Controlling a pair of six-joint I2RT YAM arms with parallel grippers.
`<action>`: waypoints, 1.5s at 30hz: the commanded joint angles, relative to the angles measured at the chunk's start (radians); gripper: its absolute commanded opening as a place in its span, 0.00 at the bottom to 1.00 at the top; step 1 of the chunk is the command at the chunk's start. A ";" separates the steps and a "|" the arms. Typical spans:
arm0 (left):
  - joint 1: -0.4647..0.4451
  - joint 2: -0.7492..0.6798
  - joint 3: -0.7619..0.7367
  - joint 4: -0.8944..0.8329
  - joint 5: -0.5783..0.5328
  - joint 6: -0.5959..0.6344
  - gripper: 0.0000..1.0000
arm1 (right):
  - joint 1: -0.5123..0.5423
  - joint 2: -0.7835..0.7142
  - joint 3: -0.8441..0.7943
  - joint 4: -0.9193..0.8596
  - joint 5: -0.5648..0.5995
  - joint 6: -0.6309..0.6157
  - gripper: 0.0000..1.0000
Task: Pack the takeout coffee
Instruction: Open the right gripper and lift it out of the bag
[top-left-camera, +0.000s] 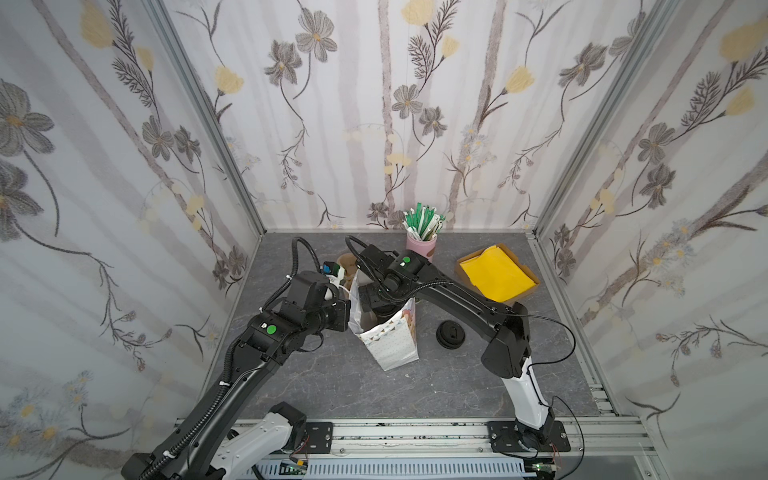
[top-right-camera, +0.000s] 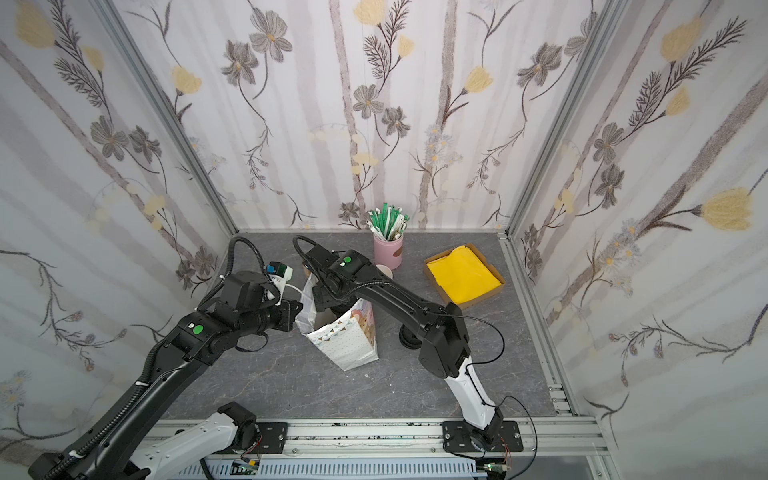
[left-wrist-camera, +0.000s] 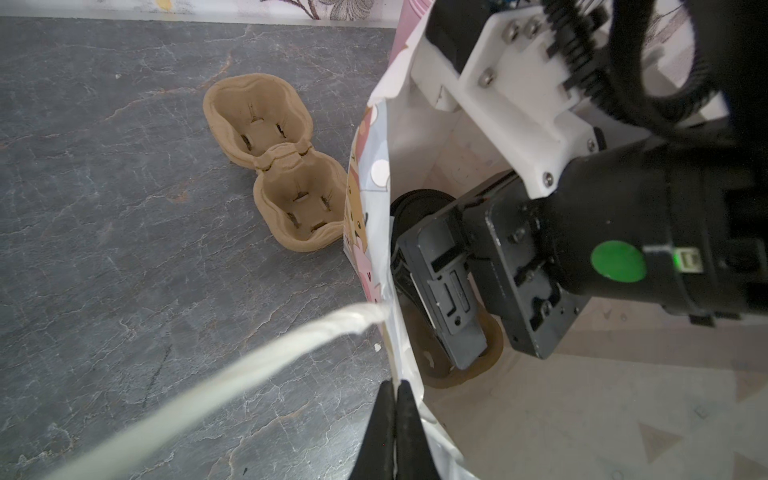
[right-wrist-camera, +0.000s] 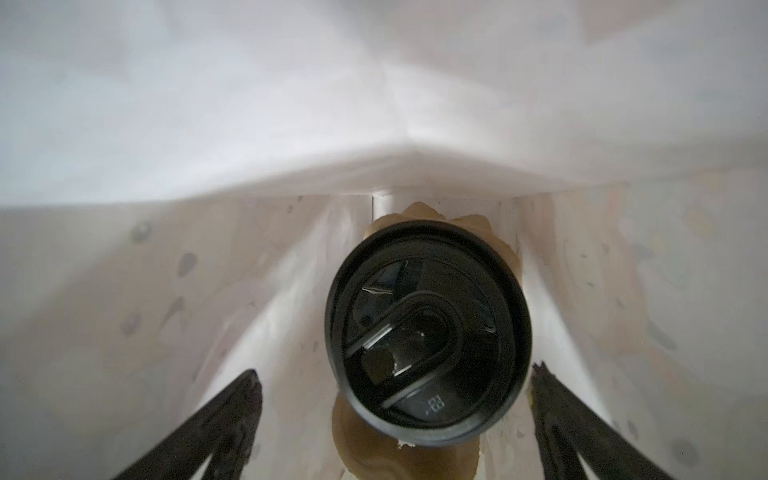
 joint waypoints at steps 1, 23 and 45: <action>0.000 0.004 0.012 -0.010 -0.016 -0.005 0.00 | 0.008 -0.023 0.006 0.053 0.030 0.003 0.98; 0.000 0.040 0.043 -0.010 -0.035 -0.028 0.00 | 0.019 -0.083 -0.100 0.200 -0.167 -0.076 0.79; 0.000 0.054 0.049 -0.011 -0.053 -0.028 0.00 | 0.010 -0.186 -0.200 0.349 -0.270 -0.125 0.79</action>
